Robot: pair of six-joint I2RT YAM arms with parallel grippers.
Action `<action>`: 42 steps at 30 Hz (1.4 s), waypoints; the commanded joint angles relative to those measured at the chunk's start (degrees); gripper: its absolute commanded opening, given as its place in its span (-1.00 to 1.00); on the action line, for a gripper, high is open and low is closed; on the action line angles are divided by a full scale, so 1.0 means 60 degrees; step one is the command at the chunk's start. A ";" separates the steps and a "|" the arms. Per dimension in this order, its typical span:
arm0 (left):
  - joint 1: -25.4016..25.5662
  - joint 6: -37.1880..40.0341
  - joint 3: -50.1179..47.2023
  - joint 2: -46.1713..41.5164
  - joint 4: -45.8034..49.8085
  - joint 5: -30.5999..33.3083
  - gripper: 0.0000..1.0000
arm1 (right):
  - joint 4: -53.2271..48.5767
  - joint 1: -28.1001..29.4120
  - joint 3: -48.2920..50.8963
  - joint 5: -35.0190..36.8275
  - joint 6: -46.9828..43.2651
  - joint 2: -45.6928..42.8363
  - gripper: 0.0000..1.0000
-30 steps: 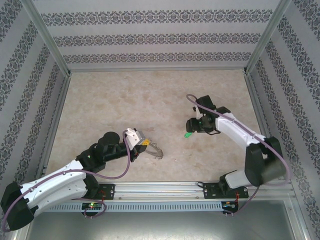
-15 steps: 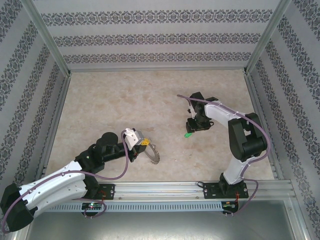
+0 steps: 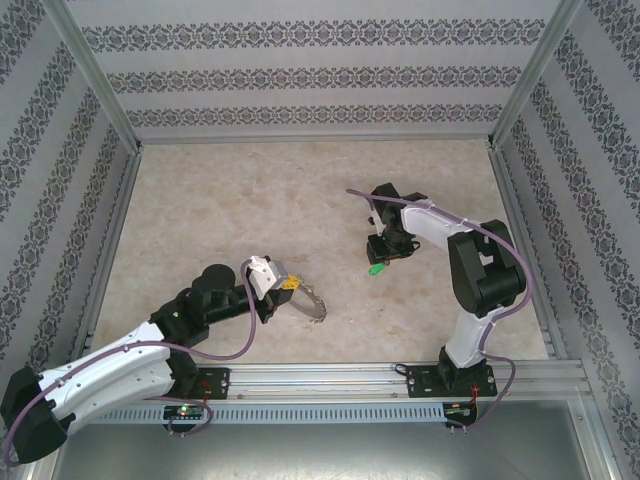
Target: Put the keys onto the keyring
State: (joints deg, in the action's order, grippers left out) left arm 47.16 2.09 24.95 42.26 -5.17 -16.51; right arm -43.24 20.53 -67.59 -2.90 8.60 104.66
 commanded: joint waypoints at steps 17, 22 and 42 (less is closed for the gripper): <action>-0.0050 -0.0041 -0.0132 -0.0386 -0.0807 -0.0426 -1.00 | -0.0368 0.0385 0.0206 0.1290 -0.0079 -0.0215 -0.53; -0.0052 -0.0055 -0.0145 -0.0364 -0.0856 -0.0469 -1.00 | -0.0374 0.0372 0.0375 0.1319 -0.0010 -0.0562 -0.36; -0.0052 -0.0086 -0.0174 -0.0452 -0.0866 -0.0558 -1.00 | -0.0353 0.0385 0.0341 0.1014 0.0097 -0.0192 -0.37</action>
State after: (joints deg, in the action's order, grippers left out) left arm 47.16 2.07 24.10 40.58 -6.07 -18.87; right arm -44.34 22.28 -64.88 2.98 8.78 102.48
